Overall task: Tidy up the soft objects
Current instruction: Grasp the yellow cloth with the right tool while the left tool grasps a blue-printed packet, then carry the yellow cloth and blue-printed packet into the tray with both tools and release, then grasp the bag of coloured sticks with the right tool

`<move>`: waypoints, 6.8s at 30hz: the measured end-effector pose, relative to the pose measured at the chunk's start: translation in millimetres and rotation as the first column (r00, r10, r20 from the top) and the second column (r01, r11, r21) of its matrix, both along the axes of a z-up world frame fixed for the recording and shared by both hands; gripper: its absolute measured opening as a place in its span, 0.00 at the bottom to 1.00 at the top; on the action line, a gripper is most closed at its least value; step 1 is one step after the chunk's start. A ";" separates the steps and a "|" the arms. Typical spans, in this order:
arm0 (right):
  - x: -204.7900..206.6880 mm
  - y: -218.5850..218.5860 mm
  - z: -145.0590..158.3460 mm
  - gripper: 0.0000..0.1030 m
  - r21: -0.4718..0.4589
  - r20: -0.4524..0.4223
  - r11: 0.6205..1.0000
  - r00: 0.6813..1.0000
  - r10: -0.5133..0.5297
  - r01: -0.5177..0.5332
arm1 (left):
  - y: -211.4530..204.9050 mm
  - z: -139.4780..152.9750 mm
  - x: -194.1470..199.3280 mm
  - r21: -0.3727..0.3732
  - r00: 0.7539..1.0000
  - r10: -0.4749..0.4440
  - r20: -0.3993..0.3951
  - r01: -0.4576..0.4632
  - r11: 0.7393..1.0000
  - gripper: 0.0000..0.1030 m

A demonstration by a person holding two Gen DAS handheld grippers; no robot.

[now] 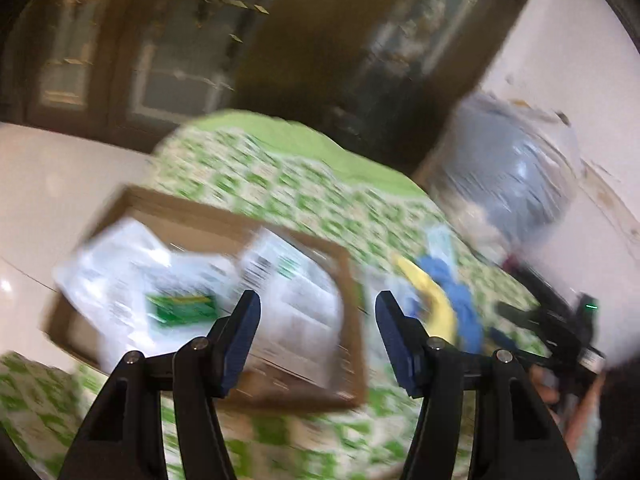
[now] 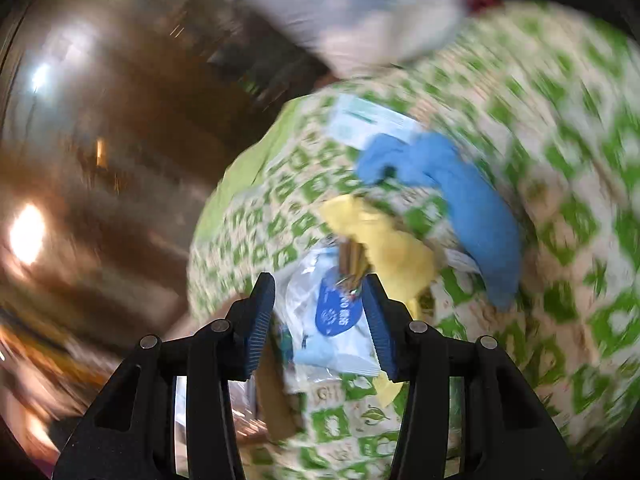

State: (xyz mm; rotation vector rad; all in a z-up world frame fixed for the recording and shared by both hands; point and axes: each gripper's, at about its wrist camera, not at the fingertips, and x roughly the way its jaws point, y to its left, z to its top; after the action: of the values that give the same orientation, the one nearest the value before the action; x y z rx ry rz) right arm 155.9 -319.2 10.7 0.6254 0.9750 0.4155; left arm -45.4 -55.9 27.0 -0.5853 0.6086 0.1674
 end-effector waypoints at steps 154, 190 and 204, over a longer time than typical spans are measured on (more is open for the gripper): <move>-25.6 130.6 25.7 0.49 -0.123 0.124 0.941 0.936 0.331 -0.317 | 71.8 0.5 -23.8 -0.072 0.995 0.089 0.042 -0.086 0.994 0.55; 59.0 32.0 -63.0 0.17 -0.194 -0.347 0.973 0.936 0.052 -0.126 | -65.1 -21.1 108.4 -0.153 0.918 -0.287 -0.274 0.252 0.955 0.56; 52.7 -8.8 -71.3 0.17 -0.011 -0.330 0.999 0.943 -0.034 0.032 | -79.0 -45.5 257.8 -0.005 0.847 -0.264 -0.462 0.295 0.955 0.56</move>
State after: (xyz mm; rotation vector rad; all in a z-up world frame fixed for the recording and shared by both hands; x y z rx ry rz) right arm 208.6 -327.9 -60.6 0.7198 1.2831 0.2814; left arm 212.4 -134.9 -18.5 -0.3838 1.1393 0.0472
